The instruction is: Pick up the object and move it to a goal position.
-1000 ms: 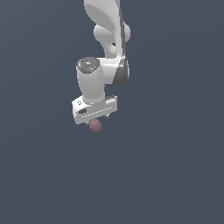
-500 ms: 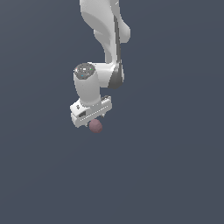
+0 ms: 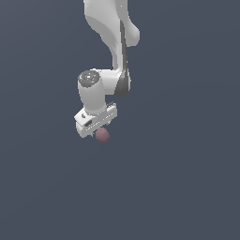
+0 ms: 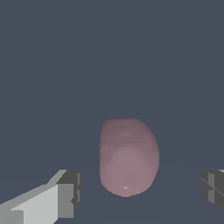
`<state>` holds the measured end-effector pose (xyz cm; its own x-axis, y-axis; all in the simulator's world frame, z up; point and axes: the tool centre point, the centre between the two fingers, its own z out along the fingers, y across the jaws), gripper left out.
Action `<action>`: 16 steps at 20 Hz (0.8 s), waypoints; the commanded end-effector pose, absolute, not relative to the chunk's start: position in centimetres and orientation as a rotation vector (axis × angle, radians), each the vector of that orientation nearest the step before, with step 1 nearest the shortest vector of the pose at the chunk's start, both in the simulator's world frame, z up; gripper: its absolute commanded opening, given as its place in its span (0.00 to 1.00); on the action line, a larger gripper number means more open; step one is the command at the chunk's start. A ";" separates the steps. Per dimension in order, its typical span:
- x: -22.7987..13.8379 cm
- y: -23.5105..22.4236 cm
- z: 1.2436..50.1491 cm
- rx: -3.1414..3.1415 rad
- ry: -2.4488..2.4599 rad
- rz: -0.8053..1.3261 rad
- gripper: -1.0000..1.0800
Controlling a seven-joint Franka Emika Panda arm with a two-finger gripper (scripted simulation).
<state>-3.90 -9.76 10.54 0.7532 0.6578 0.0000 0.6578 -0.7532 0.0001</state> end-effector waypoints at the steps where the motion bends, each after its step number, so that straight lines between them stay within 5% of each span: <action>1: -3.9 -9.8 10.5 2.938 1.114 0.000 0.96; 16: -4.0 -9.8 5.9 2.938 1.113 0.000 0.96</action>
<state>-4.07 -9.75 6.35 0.7491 0.6624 -0.0006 0.6624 -0.7491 -0.0010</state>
